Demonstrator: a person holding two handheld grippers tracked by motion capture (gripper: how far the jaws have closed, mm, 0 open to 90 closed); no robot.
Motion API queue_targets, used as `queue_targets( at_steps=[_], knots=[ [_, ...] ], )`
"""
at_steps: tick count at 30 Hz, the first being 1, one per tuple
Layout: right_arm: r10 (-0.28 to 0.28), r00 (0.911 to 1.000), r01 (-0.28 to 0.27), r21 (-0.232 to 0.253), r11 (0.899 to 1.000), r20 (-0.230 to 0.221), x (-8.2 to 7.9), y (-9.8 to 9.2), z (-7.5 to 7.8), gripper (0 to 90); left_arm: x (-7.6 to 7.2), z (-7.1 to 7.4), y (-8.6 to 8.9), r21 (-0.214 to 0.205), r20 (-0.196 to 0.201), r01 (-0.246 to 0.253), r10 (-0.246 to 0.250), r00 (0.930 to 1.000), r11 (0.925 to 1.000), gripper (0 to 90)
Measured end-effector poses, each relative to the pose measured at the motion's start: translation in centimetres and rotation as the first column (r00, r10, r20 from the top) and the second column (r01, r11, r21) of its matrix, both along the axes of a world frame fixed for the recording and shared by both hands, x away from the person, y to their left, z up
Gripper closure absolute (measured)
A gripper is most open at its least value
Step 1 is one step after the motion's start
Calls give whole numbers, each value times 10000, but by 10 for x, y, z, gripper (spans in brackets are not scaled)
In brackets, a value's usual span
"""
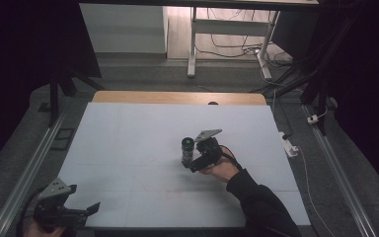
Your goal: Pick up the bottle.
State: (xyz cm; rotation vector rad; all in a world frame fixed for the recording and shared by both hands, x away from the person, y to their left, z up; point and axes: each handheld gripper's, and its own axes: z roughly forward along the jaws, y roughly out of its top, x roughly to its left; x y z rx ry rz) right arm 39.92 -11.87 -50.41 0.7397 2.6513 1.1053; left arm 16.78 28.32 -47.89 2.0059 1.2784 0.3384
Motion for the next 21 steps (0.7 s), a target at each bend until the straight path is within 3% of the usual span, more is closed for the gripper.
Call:
queue_targets(
  at_steps=[7,12,21],
  knots=[
    [91,9999,-92,43,9999,133,5,4,-2,76,0,0,0,1,2,7,-7,10000,10000,0],
    [381,9992,-384,255,9989,124,10,2,-1,205,0,0,0,15,-2,7,-7,10000,10000,0],
    [998,9950,-997,117,9949,-34,14,3,-5,390,0,0,0,14,-10,-2,2,10000,10000,0]
  ],
)
